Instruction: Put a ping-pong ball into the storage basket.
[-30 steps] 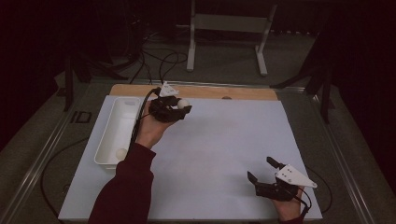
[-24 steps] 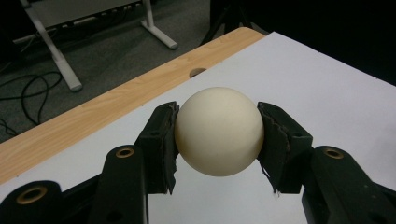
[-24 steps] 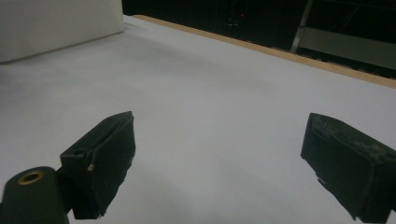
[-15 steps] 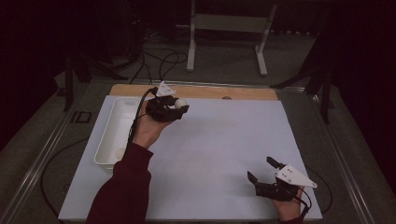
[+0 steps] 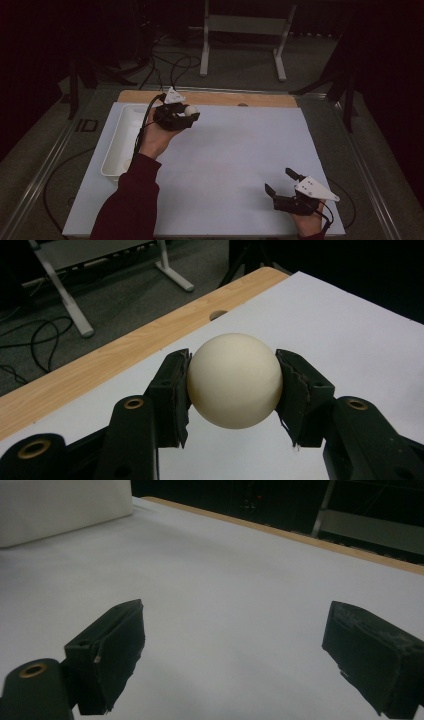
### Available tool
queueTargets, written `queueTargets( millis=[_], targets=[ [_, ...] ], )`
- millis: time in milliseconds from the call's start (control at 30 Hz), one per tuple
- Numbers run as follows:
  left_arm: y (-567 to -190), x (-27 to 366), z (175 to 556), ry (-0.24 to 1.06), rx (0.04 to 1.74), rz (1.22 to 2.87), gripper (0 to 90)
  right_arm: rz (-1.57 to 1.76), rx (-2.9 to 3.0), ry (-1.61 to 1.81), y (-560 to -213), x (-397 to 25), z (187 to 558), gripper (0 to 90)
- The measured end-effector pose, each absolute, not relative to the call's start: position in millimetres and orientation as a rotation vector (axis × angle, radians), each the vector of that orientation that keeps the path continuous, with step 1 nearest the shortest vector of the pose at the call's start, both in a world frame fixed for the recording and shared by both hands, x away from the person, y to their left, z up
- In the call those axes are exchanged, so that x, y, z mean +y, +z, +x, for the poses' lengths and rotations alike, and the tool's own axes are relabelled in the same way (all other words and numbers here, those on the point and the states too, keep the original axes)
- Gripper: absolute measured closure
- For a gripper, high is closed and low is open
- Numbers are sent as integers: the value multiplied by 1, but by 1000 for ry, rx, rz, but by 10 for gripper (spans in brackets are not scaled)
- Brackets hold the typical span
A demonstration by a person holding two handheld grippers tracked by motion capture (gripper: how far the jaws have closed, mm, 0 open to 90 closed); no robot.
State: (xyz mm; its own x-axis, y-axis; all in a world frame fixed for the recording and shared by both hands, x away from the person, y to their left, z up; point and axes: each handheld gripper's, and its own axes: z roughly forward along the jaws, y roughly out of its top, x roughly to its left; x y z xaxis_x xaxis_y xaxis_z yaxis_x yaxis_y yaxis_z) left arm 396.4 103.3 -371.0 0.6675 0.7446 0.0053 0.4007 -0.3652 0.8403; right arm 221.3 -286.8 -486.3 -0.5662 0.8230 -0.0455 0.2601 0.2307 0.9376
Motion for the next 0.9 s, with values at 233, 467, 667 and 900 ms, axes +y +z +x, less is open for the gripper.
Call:
queueTargets(
  millis=[233,467,667,900],
  targets=[
    [-370,105,395,496,871,1996,513,990,1960,1334,-486,-287,221,96],
    [-371,109,395,501,871,1999,513,990,1960,1334,-486,-287,221,96],
    [-371,112,394,503,876,2003,513,989,1964,1332,-486,-286,221,96],
    [-370,116,393,507,880,1998,513,988,1964,1333,-487,-286,221,96]
  ],
)
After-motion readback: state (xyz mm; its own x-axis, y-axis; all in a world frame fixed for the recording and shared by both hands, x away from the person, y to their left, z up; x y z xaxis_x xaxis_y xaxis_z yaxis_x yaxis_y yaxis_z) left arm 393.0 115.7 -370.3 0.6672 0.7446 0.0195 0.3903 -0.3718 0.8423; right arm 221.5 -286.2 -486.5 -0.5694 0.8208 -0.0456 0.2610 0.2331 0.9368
